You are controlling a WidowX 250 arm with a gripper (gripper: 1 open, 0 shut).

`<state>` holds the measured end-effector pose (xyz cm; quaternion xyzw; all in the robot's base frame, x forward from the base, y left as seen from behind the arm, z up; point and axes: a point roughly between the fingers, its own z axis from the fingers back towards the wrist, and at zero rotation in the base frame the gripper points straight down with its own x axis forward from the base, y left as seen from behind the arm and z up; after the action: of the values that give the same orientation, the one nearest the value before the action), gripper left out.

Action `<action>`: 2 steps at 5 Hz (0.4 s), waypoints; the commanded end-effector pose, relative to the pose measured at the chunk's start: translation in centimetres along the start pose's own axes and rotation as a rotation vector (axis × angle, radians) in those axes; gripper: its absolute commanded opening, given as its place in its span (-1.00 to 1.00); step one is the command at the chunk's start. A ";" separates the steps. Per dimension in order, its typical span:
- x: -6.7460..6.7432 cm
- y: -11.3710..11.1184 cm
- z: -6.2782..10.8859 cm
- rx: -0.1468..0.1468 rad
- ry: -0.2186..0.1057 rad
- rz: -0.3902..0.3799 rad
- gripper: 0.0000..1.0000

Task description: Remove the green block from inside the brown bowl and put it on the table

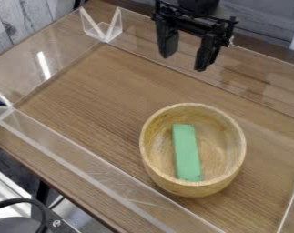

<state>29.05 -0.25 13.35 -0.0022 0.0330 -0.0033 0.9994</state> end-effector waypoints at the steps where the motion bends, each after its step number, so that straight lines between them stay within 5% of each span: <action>1: -0.9 -0.5 -0.8 -0.002 0.019 -0.005 1.00; 2: -2.8 -1.4 -1.5 -0.004 0.028 -0.026 1.00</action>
<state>25.67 -1.54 10.39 -0.0045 0.0791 -0.0136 0.9968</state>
